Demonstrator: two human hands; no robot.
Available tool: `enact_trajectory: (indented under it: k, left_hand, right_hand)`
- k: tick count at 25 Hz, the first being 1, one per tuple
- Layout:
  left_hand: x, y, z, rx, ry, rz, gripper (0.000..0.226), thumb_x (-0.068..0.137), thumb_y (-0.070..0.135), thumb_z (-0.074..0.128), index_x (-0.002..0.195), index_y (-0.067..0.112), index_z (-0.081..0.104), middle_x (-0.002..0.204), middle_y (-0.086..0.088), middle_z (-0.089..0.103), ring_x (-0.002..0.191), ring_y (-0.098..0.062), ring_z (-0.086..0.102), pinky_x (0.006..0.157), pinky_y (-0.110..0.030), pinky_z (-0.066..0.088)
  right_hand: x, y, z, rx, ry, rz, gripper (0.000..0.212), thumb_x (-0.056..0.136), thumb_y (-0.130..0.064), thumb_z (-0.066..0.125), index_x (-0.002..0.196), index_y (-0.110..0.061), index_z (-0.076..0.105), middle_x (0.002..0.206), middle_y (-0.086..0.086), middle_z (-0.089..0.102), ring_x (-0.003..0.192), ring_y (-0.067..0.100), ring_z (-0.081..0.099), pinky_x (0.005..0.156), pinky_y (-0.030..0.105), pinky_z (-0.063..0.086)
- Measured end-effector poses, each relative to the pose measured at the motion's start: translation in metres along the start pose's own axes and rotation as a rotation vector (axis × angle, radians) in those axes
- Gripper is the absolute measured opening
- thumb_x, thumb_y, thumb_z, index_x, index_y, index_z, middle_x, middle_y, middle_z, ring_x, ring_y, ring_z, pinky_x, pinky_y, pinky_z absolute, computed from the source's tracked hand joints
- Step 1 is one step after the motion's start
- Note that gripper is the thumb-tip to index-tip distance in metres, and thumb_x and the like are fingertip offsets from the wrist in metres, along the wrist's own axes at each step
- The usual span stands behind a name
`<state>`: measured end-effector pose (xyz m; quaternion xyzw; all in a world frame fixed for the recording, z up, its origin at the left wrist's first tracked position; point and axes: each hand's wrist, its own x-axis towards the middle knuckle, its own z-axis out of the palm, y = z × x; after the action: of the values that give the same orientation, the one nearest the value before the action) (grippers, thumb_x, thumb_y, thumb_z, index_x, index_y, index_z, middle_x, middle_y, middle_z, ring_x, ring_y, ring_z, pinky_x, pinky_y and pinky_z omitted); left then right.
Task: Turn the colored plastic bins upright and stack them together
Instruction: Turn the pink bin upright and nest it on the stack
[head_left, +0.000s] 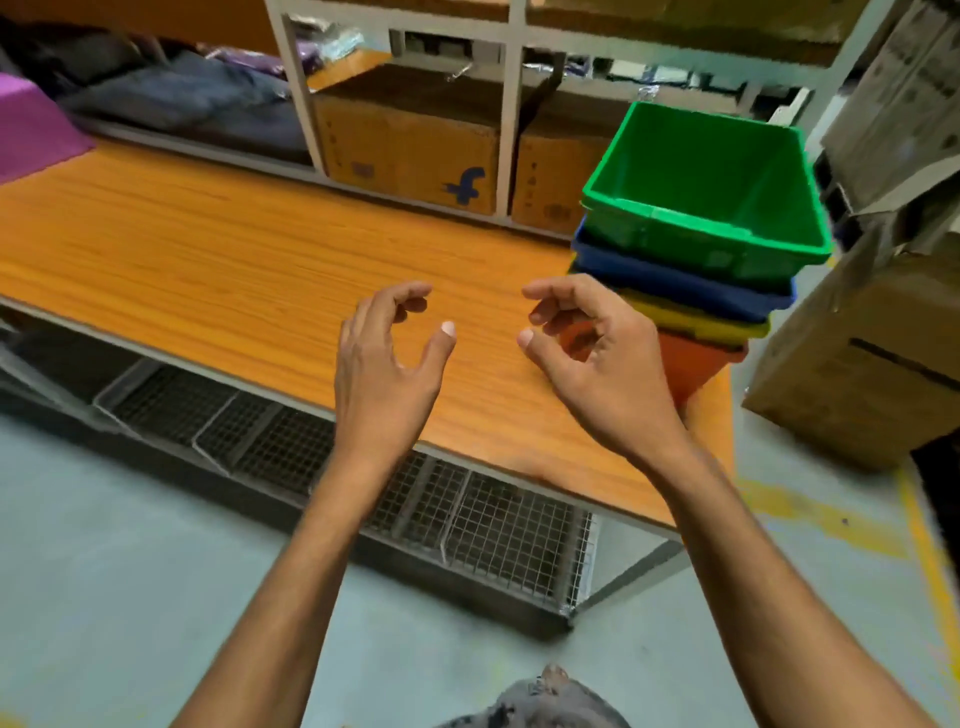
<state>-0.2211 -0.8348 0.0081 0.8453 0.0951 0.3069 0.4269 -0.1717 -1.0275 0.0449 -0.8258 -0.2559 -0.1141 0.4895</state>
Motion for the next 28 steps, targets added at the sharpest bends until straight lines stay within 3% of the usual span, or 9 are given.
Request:
enact_trajectory:
  k: [3, 8, 12, 21, 28]
  left_hand:
    - [-0.036, -0.044, -0.058, 0.026, -0.007, -0.117, 0.042, 0.095, 0.037, 0.068, 0.135, 0.033, 0.056, 0.125, 0.016, 0.06, 0.122, -0.004, 0.05, 0.099, -0.027, 0.04]
    - [-0.087, -0.119, -0.164, 0.227, -0.071, -0.175, 0.053, 0.094, 0.04, 0.065, 0.143, 0.029, 0.051, 0.136, 0.011, 0.058, 0.131, -0.012, 0.047, 0.108, -0.048, 0.04]
    - [-0.097, -0.172, -0.249, 0.287, -0.011, -0.232, 0.051, 0.093, 0.041, 0.066, 0.141, 0.029, 0.053, 0.138, 0.01, 0.058, 0.133, -0.015, 0.047, 0.107, -0.049, 0.042]
    - [-0.049, -0.29, -0.371, 0.343, 0.191, -0.45, 0.049, 0.092, 0.045, 0.065, 0.138, 0.032, 0.056, 0.139, 0.009, 0.058, 0.132, -0.015, 0.048, 0.109, -0.045, 0.042]
    - [0.033, -0.388, -0.446, 0.334, 0.282, -0.534, 0.045, 0.092, 0.046, 0.066, 0.135, 0.038, 0.055, 0.134, 0.018, 0.058, 0.13, -0.009, 0.047, 0.109, -0.047, 0.042]
  right_hand:
    - [-0.026, -0.023, 0.067, 0.011, -0.098, 0.046, 0.033, 0.09, -0.025, 0.074, 0.122, -0.027, 0.067, 0.104, -0.015, 0.069, 0.097, 0.006, 0.066, 0.075, 0.04, 0.056]
    - [-0.06, -0.073, 0.19, 0.054, -0.236, 0.071, 0.035, 0.091, -0.03, 0.073, 0.125, -0.03, 0.064, 0.11, -0.017, 0.067, 0.103, 0.001, 0.063, 0.085, 0.036, 0.057]
    - [-0.073, -0.112, 0.278, 0.069, -0.331, 0.052, 0.036, 0.091, -0.033, 0.071, 0.126, -0.031, 0.063, 0.114, -0.02, 0.066, 0.107, 0.0, 0.062, 0.092, 0.036, 0.055]
    - [-0.028, -0.167, 0.454, 0.006, -0.499, -0.061, 0.041, 0.093, -0.042, 0.064, 0.133, -0.032, 0.059, 0.118, -0.017, 0.063, 0.111, 0.004, 0.059, 0.095, 0.04, 0.053]
    - [0.063, -0.196, 0.606, 0.136, -0.555, 0.015, 0.039, 0.091, -0.039, 0.069, 0.129, -0.036, 0.06, 0.112, -0.021, 0.063, 0.107, 0.001, 0.059, 0.094, 0.041, 0.053]
